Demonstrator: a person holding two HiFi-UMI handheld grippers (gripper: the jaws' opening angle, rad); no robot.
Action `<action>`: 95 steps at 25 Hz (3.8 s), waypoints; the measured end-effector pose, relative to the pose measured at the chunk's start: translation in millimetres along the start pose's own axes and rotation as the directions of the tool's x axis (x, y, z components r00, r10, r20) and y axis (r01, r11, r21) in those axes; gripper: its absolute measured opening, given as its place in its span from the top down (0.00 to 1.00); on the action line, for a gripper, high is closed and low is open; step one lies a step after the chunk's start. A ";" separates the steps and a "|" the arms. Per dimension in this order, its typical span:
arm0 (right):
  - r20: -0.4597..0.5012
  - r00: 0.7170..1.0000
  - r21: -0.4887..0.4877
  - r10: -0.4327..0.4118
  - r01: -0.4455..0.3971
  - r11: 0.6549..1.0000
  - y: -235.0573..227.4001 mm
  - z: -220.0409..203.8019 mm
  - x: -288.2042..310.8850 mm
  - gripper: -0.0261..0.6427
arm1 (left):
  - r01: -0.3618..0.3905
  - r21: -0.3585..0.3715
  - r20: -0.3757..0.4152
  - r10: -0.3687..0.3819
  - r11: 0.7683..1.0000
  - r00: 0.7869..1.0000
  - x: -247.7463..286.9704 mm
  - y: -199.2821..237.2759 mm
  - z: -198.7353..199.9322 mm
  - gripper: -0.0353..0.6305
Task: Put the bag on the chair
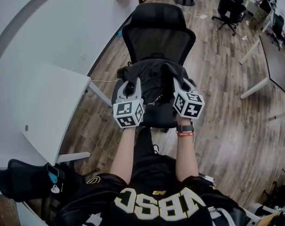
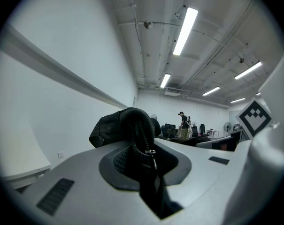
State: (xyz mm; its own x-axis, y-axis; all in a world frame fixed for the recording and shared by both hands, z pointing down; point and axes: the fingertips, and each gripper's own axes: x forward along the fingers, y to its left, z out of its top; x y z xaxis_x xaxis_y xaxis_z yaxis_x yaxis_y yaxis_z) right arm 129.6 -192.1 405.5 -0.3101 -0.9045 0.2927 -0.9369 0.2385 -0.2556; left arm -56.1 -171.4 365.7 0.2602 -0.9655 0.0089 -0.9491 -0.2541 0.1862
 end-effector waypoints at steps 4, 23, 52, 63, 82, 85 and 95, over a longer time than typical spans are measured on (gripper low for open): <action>-0.006 1.000 0.002 -0.009 0.009 1.000 -6.0 3.4 23.8 0.84 | 0.008 -0.001 -0.003 -0.008 1.000 1.000 24.9 7.2 -3.1 0.85; -0.131 0.991 0.022 -0.030 0.033 0.999 -34.9 -11.1 125.8 0.84 | 0.008 -0.039 -0.117 -0.012 0.999 0.993 122.1 40.6 -44.6 0.84; -0.434 0.899 0.115 -0.059 0.120 0.986 -83.5 -148.2 244.9 0.83 | -0.010 -0.103 -0.467 -0.040 0.995 0.884 212.1 94.8 -202.2 0.82; -0.566 0.822 0.115 -0.060 0.151 0.982 -103.7 -223.9 267.2 0.83 | -0.049 -0.153 -0.582 -0.050 0.987 0.812 221.9 109.6 -289.9 0.82; -0.729 0.681 0.043 -0.074 0.154 0.987 -131.7 -360.3 314.8 0.82 | -0.093 -0.127 -0.760 -0.037 0.987 0.649 217.2 154.8 -444.6 0.80; -0.727 0.682 0.036 -0.077 0.151 0.988 -135.2 -379.4 321.1 0.81 | -0.091 -0.111 -0.777 -0.029 0.990 0.629 218.4 161.9 -464.2 0.80; -0.652 0.742 -0.115 -0.156 0.106 0.988 -167.0 -413.3 362.4 0.74 | -0.061 0.003 -0.773 0.041 0.998 0.633 247.3 195.9 -521.7 0.73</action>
State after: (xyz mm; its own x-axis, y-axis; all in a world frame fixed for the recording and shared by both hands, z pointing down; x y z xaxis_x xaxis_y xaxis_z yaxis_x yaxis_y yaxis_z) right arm 107.1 -413.5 935.1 -0.1893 -0.4780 0.8577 -0.9768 0.1804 -0.1151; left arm -85.0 -430.3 916.9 0.2633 -0.5772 0.7730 -0.9636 -0.1952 0.1824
